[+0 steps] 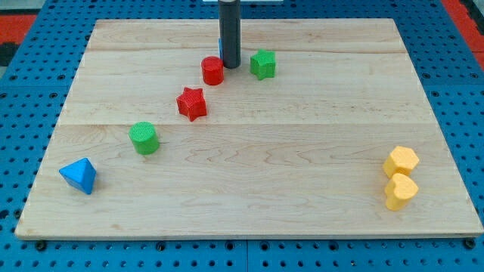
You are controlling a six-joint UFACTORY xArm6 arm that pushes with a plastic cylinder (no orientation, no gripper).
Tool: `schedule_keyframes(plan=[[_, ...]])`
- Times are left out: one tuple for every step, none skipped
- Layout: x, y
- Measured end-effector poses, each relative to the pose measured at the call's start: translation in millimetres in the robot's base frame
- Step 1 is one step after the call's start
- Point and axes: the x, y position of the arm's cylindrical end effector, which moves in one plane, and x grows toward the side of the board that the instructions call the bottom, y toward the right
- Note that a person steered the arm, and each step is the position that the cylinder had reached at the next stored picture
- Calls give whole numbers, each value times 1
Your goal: Push the green star to the top left of the hexagon
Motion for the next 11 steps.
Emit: schedule_keyframes(plan=[[-16, 63], [21, 118], [2, 105], [7, 80], [35, 53], [56, 96], [73, 81], [83, 67], [120, 68], [140, 117], [154, 152]])
